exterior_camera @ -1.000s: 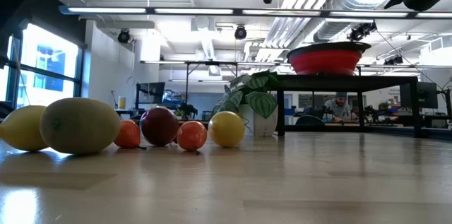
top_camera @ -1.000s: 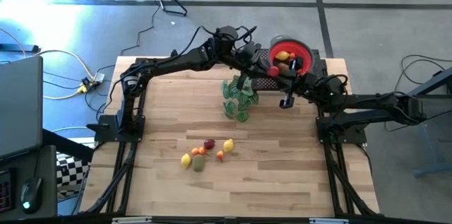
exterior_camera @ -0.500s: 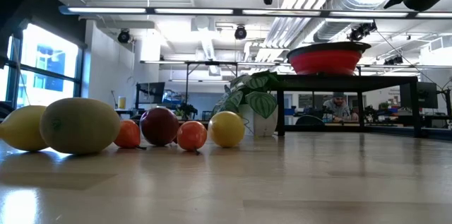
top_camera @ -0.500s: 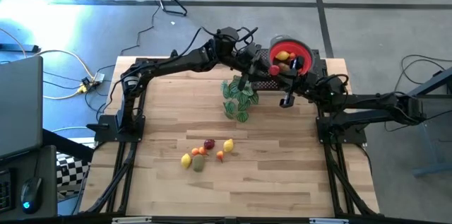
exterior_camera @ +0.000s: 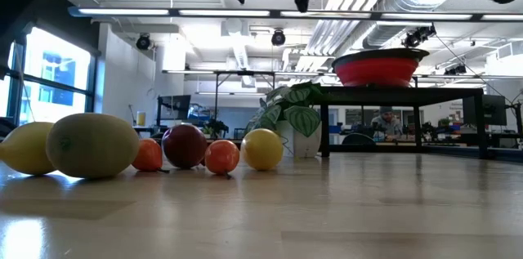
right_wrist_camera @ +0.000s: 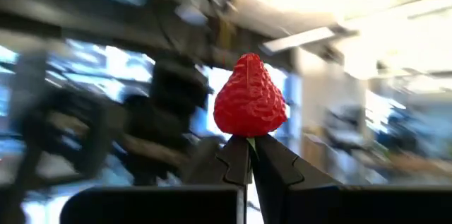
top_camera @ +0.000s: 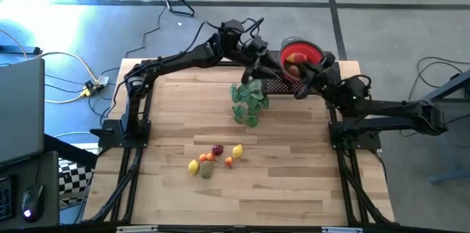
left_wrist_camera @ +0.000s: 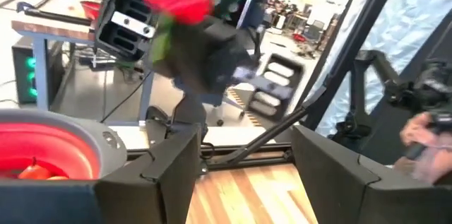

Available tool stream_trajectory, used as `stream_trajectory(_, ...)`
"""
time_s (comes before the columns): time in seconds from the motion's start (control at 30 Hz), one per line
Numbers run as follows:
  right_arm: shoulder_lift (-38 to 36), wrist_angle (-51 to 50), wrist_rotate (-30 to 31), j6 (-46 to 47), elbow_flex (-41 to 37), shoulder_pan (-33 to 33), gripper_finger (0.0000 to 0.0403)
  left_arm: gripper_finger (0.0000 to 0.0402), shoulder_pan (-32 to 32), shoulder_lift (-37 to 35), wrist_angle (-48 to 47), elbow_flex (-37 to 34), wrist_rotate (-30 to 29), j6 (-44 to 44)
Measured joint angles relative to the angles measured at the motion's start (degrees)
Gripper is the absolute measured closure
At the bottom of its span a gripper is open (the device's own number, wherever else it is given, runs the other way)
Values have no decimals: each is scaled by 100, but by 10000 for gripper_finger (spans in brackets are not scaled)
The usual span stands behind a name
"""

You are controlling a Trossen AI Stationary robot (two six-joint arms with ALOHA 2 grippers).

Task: Pick & Place Fruit
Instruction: Put the strawberry into the red colander

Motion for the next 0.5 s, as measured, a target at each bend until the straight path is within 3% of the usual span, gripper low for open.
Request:
stream_trajectory(0.23, -273, -2098, 1515, 247, 403, -1, 400, 181, 160, 0, 46, 0, 166, -101)
stream_trajectory(0.5, 515, -5627, 2510, 594, 2513, -23, 400, 181, 154, 0, 44, 0, 268, -103)
